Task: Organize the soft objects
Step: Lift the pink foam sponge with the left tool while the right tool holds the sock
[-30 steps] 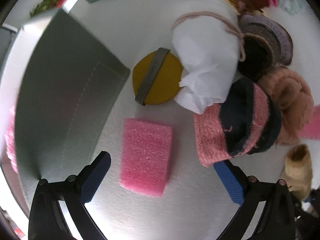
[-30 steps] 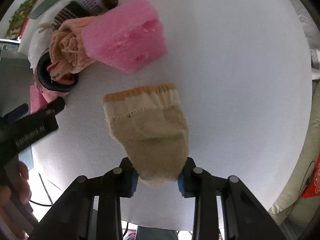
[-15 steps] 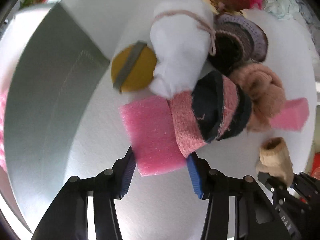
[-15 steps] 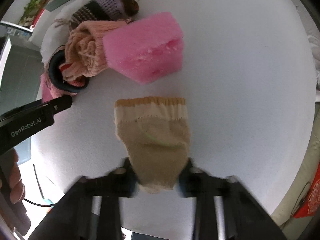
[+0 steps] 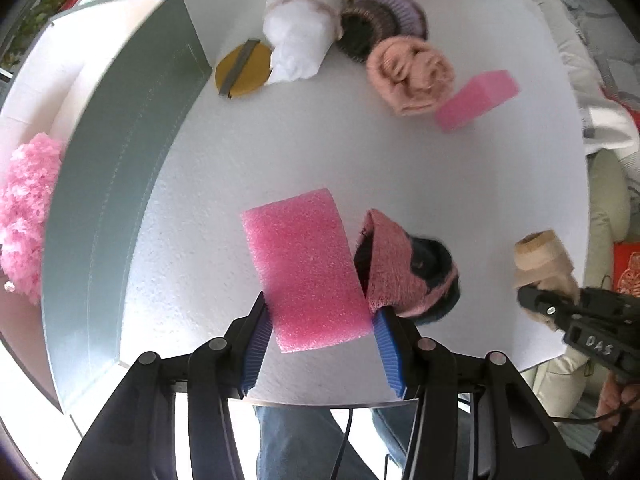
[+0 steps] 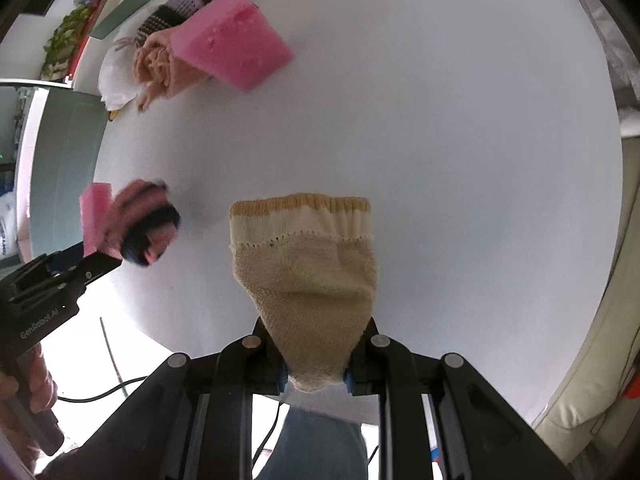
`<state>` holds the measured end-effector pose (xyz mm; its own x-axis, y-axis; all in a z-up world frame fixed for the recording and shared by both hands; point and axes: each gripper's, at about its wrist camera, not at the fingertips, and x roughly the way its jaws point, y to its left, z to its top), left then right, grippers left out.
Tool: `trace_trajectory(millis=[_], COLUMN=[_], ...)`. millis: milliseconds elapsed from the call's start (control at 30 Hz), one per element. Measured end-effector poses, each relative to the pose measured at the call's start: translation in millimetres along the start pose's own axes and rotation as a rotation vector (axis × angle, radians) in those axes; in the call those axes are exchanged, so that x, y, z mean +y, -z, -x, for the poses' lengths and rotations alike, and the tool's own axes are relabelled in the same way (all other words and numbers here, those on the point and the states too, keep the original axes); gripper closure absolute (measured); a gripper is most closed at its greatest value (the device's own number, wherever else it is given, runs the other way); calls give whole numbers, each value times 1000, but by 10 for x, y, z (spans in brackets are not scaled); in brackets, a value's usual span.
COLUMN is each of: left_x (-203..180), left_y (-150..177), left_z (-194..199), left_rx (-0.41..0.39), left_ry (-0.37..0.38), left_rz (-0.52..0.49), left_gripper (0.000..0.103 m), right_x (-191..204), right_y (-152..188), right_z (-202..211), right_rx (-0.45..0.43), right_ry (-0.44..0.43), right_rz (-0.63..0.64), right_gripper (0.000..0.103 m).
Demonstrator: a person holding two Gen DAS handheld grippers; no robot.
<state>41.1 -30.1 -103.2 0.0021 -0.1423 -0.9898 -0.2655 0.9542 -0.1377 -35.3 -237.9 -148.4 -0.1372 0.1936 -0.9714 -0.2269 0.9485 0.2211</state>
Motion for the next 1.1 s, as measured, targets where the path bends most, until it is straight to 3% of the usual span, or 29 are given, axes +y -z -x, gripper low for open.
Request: trace_trajectory(millis=[167,233,300,333,600,767,800,1000,1100], left_x=[49,71,223,243,626,775,789,825,729], left_y=[98,-19,-98,32,-54,-204,-243,-500,-516], left_z=[188,235,158,73,-369,-529,-566,-692,-682], left_rx=[-45,-61,-62,-61,25,41,41,75,70], left_ry=[7,10,28,34,-25,-22,8,-8,39], left_rz=[-34,-14,42,73,286,404,424,453,494], left_gripper=[52,50,30,23,23,23,23,23,23], right_x=[52,-2,20,-2,34,-5,-31,-71,-56], right_y=[94,-56,19,-88,186,246,262,338,362], right_z=[93,103,184,128,198,146,144,173,186], right_rx=[-3,-12,-19,-21,-32,-13,-10,-13,-17], right_ry=[-17,-17,-21,-25,-17,-4,-1,12,14], right_rz=[13,17,13,11,12,-10,-16,-25,-23], right_gripper=[82,82,82,82,81,81,81,81,81])
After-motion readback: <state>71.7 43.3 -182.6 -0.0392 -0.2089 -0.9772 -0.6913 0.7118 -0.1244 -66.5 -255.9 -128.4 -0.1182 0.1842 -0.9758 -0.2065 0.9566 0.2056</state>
